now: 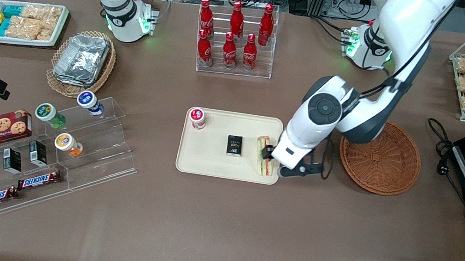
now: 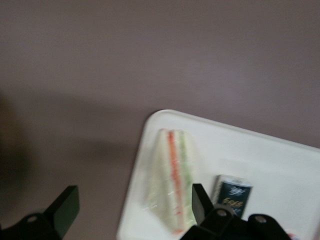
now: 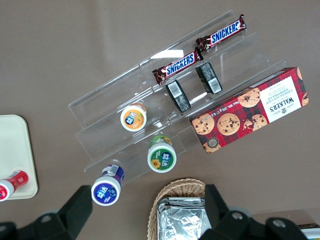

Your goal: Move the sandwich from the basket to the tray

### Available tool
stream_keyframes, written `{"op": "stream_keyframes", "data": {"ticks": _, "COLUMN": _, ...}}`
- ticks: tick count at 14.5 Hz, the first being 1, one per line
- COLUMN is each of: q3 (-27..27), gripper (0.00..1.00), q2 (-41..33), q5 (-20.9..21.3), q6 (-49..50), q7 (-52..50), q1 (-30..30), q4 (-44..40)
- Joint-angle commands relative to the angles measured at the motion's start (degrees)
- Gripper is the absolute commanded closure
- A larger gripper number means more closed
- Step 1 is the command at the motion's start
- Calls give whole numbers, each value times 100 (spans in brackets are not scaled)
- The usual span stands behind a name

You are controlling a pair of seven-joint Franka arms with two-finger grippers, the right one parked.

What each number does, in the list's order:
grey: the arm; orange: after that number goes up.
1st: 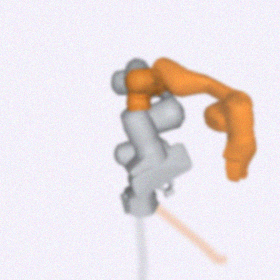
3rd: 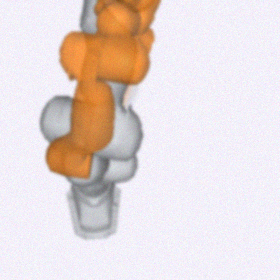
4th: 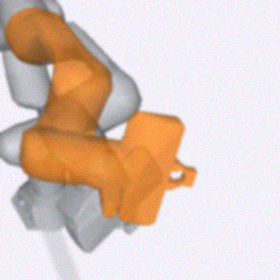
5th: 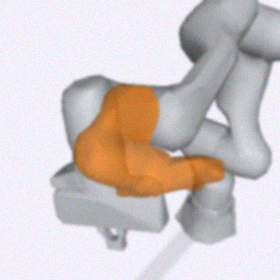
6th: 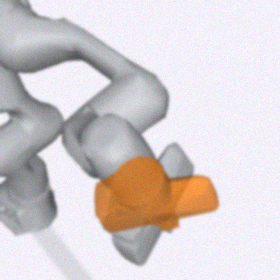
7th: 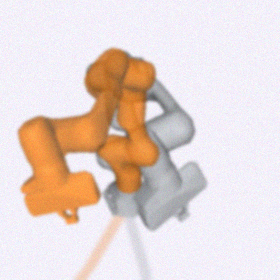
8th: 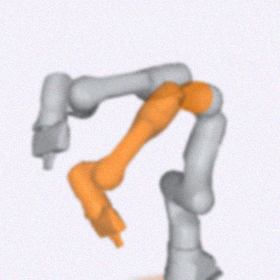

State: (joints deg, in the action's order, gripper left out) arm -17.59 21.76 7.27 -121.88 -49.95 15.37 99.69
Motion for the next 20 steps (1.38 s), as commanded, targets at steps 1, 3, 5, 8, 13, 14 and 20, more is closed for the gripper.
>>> {"op": "stream_keyframes", "data": {"ticks": 1, "q3": 307, "gripper": 0, "q2": -672, "q5": 117, "q6": 621, "q7": 108, "q1": 45, "q4": -55}}
{"op": "stream_keyframes", "data": {"ticks": 3, "q3": 554, "gripper": 0, "q2": -1198, "q5": -119, "q6": 945, "q7": 179, "q1": 19, "q4": 6}}
{"op": "stream_keyframes", "data": {"ticks": 5, "q3": 966, "gripper": 0, "q2": -1655, "q5": -365, "q6": 1288, "q7": 686, "q1": 36, "q4": 41}}
{"op": "stream_keyframes", "data": {"ticks": 8, "q3": 1581, "gripper": 0, "q2": -2446, "q5": -603, "q6": 1781, "q7": 1906, "q1": 28, "q4": 356}}
{"op": "stream_keyframes", "data": {"ticks": 13, "q3": 2522, "gripper": 0, "q2": -3046, "q5": -797, "q6": 2290, "q7": 4340, "q1": 10, "q4": 666}}
{"op": "stream_keyframes", "data": {"ticks": 14, "q3": 2637, "gripper": 0, "q2": -3029, "q5": -780, "q6": 2483, "q7": 4737, "q1": 10, "q4": 578}}
{"op": "stream_keyframes", "data": {"ticks": 20, "q3": 2576, "gripper": 0, "q2": -2607, "q5": -665, "q6": 2801, "q7": 5242, "q1": -446, "q4": -20}}
